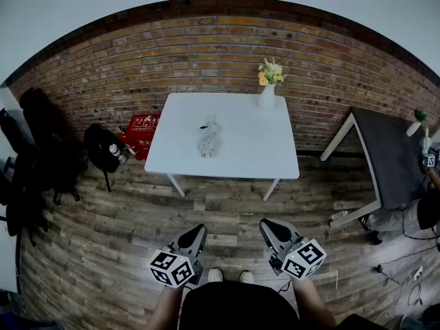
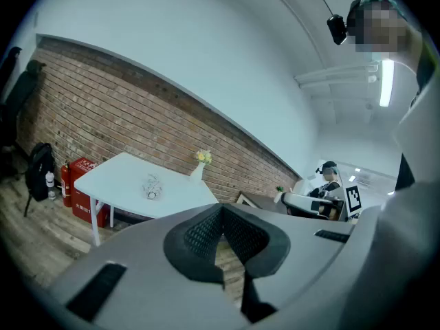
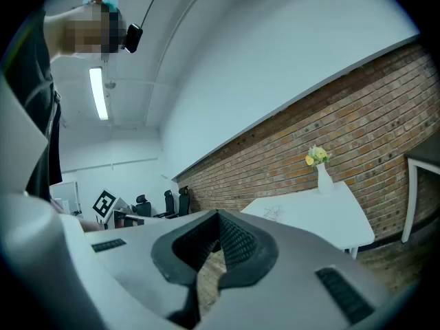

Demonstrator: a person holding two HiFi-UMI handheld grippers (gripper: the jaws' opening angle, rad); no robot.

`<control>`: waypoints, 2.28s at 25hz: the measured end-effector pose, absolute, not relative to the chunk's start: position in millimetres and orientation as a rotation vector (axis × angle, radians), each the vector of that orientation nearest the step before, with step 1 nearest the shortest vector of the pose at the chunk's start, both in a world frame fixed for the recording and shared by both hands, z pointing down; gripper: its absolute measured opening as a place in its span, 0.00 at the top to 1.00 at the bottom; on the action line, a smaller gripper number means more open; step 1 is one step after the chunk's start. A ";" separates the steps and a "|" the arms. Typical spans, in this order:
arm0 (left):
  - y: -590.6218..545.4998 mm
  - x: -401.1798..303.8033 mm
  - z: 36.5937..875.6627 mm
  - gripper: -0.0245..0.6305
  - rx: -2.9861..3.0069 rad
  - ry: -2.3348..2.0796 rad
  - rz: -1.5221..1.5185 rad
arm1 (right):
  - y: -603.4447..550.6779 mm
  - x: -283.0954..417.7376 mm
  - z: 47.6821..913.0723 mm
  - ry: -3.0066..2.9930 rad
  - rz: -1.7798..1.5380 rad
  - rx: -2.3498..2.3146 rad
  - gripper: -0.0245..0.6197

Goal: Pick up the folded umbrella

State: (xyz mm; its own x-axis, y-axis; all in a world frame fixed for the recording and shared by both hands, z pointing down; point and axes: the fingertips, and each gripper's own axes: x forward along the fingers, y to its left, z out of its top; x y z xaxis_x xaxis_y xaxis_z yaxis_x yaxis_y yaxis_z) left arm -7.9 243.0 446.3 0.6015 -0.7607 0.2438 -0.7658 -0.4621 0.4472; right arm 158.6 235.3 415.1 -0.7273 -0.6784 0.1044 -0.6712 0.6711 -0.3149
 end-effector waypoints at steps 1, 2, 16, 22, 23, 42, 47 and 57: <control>242.7 -11.0 444.5 0.94 2.314 -1.209 0.007 | 237.3 156.0 415.8 2.857 -0.523 -1.153 0.93; 242.3 -13.9 442.8 0.94 2.317 -1.210 0.001 | 238.9 153.4 416.4 2.862 -0.523 -1.155 0.93; 241.1 -44.8 447.2 0.94 2.310 -1.191 -0.016 | 243.5 123.9 417.1 2.869 -0.523 -1.205 0.93; 245.8 -64.8 455.2 0.94 2.299 -1.186 -0.020 | 246.3 110.5 419.3 2.860 -0.525 -1.235 0.93; 245.9 -67.7 455.7 0.94 2.299 -1.184 -0.024 | 246.8 108.7 419.5 2.860 -0.525 -1.240 0.93; 252.6 -110.2 466.4 0.94 2.287 -1.180 -0.031 | 252.3 63.2 413.3 2.898 -0.521 -1.226 0.93; 245.2 -104.6 471.1 0.94 2.285 -1.181 -0.023 | 242.0 65.5 423.3 2.887 -0.556 -1.215 0.93; 191.8 -81.2 477.6 0.94 2.281 -1.220 -0.002 | 177.7 86.6 434.7 2.900 -0.564 -1.167 0.93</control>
State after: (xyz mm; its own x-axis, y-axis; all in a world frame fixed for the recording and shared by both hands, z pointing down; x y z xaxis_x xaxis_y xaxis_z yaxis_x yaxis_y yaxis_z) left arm -81.2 191.8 477.6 0.5885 -0.7697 0.2473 -0.7688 -0.4383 0.4656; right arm 86.6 177.7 434.7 -0.7296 -0.6642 0.1626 -0.6768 0.6672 -0.3112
